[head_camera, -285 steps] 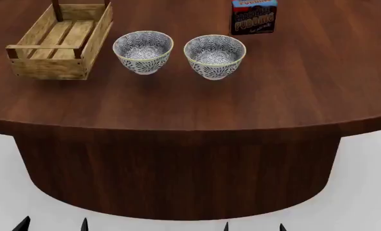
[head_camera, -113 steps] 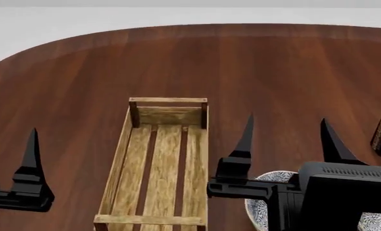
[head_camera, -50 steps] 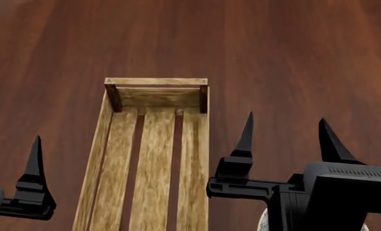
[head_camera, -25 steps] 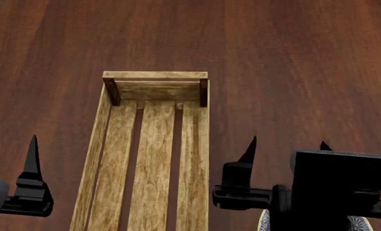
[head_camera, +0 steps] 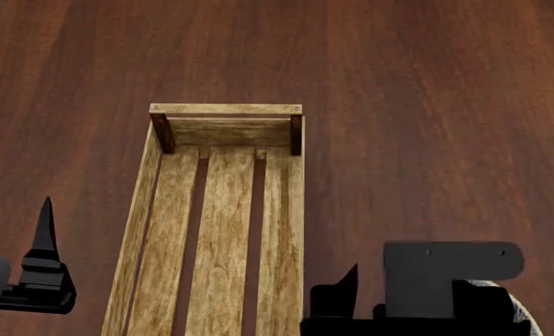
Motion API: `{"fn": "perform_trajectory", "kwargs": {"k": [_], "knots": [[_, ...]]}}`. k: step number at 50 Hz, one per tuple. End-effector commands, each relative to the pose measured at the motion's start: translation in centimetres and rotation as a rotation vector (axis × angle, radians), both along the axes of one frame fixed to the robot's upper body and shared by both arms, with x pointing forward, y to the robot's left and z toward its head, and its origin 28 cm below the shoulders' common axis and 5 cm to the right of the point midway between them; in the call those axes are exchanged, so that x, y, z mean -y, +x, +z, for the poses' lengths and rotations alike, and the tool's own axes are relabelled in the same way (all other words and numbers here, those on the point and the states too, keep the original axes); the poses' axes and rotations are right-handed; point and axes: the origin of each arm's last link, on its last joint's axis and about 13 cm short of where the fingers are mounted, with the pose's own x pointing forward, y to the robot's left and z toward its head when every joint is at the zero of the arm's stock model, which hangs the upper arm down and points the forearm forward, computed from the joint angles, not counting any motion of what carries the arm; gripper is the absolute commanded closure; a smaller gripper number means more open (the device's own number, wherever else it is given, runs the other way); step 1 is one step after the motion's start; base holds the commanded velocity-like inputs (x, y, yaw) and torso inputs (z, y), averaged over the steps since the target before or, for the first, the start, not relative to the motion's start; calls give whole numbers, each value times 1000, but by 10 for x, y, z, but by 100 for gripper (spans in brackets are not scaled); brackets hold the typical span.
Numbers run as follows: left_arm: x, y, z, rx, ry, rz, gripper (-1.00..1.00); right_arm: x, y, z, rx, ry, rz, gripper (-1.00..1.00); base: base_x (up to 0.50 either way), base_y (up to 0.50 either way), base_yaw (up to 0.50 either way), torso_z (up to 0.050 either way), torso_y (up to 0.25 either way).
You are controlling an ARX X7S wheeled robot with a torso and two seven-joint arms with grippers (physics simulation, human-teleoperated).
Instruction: Stack the left bowl on the right bowl and place them in the tray.
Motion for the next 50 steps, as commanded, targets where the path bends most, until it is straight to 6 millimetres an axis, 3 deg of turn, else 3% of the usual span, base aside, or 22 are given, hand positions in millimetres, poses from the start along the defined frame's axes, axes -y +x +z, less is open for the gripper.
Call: {"fn": "perform_trajectory", "kwargs": {"k": [1, 22, 36, 50], "knots": [[-1, -2, 1, -3, -25, -2, -100, -3, -3, -14, -84, -28, 1, -100, 0, 0, 0, 0, 0], [-1, -2, 1, -17, -8, 1, -100, -5, -2, -27, -163, -12, 9, -100, 0, 0, 0, 0, 0], [2, -1, -1, -25, 2, -12, -100, -4, 16, -23, -227, -38, 7, -100, 0, 0, 0, 0, 0], [3, -1, -1, -27, -3, -15, -100, -5, 35, -33, -282, -3, -3, -100, 0, 0, 0, 0, 0]]}}
